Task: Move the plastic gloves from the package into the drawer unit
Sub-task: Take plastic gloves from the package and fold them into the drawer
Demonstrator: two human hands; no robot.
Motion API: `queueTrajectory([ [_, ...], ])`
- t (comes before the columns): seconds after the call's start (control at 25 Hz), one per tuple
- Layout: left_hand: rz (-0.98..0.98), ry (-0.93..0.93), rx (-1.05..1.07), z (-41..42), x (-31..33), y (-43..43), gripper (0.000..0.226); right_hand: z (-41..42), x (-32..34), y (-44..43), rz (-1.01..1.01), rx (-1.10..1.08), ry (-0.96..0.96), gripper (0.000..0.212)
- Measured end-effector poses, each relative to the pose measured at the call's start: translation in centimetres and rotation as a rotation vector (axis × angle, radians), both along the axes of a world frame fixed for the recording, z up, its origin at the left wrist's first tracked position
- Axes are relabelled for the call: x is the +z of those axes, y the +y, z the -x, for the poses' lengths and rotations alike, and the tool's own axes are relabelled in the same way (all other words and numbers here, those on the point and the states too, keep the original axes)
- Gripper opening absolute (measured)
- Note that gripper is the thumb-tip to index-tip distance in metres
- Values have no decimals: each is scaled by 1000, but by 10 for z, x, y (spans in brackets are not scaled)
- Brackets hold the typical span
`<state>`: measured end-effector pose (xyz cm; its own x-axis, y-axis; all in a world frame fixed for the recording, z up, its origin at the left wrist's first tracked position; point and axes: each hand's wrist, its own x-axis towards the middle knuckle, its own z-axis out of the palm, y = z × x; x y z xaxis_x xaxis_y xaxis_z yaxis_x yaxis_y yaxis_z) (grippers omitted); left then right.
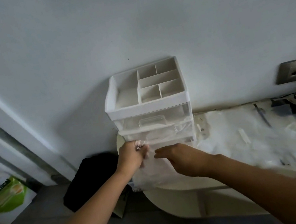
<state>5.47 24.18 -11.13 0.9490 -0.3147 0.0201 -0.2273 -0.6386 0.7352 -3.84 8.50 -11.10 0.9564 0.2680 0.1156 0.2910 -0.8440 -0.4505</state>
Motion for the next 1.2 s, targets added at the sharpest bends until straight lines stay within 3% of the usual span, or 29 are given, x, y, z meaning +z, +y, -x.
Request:
queueTrajectory([
  [0.28,-276,-135,-37,-2,-3,1,34,-22,-22,6,194,15,108,53],
  [0.4,-613,-343,-42,3,20,1,28,-28,-24,5,237,1,129,58],
  [0.52,-726,-497,-42,14,41,-8,25,-30,-27,6,234,-3,138,58],
  [0.68,-711,-218,-264,33,17,-26,14,-32,-29,8,222,7,113,48],
  [0.76,-771,-56,-314,27,-1,-27,24,-31,-31,9,232,33,109,45],
  [0.96,-868,185,-305,8,-16,-24,75,-26,-25,0,240,-115,351,81],
  [1.08,-882,220,-306,5,-19,-23,84,-28,-19,3,304,-219,456,98],
  [1.2,-858,208,-302,4,-23,-21,86,-34,-18,8,220,-260,461,100],
])
